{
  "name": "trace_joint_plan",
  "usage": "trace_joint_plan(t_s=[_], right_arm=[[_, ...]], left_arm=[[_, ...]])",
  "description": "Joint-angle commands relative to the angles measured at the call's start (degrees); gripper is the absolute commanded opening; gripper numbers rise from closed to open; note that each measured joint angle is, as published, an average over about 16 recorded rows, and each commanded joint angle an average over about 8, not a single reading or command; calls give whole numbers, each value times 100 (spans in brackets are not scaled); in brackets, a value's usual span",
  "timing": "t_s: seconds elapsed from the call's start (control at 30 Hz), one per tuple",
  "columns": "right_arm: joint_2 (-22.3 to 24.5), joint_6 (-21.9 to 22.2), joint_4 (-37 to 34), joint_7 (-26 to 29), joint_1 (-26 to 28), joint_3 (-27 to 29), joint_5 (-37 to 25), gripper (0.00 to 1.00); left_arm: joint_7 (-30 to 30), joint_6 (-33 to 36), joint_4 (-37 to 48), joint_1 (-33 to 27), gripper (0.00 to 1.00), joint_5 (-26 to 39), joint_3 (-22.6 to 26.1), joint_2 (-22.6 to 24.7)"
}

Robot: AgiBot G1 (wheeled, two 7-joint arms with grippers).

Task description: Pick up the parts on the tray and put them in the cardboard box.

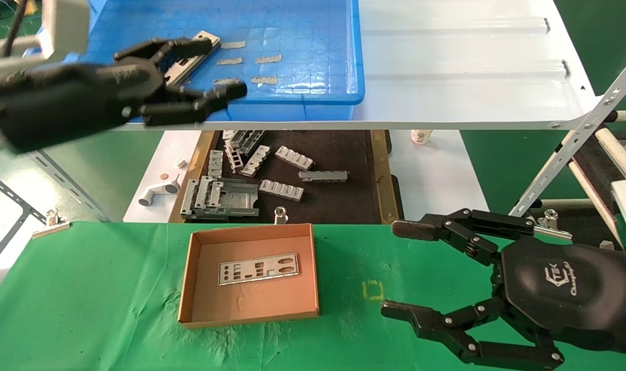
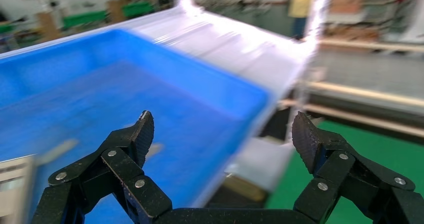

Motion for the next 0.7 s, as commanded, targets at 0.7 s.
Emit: trace_joint_plan(t_s=[0.7], right_arm=[[0,0,0,0,0,0,0,0]], left_arm=[[911,-1955,3777,-2318,100,1553,696,1399]])
